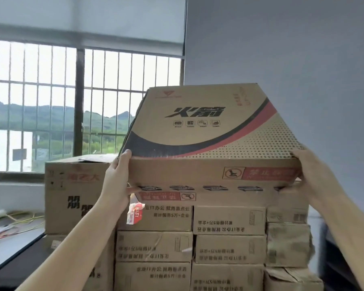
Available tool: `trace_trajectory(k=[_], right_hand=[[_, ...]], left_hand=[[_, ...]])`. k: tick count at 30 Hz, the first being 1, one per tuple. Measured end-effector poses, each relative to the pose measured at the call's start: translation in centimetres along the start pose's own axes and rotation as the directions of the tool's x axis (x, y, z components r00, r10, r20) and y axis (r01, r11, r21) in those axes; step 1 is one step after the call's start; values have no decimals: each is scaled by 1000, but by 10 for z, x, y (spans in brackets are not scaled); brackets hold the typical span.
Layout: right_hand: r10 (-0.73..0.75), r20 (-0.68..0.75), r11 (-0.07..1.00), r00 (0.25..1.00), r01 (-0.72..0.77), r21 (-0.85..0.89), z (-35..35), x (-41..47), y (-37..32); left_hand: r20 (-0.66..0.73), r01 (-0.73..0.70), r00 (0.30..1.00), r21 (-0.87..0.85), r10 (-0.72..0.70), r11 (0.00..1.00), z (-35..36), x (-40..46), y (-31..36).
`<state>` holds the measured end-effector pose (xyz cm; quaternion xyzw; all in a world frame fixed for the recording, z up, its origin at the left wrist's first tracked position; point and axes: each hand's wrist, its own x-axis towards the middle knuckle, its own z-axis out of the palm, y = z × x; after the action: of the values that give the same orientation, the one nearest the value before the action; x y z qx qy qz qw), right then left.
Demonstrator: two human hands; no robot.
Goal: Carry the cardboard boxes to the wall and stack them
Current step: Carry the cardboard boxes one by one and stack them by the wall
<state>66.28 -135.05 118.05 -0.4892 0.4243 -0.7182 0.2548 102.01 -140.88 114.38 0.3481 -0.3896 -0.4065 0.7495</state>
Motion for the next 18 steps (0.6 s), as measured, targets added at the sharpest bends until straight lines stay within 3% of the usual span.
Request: trace_trajectory(k=[18], right_hand=[[-77,-82,993,994,69,-96,98,320,163]], left_hand=[[138,52,990,-91,-39,994,143,355,-167]])
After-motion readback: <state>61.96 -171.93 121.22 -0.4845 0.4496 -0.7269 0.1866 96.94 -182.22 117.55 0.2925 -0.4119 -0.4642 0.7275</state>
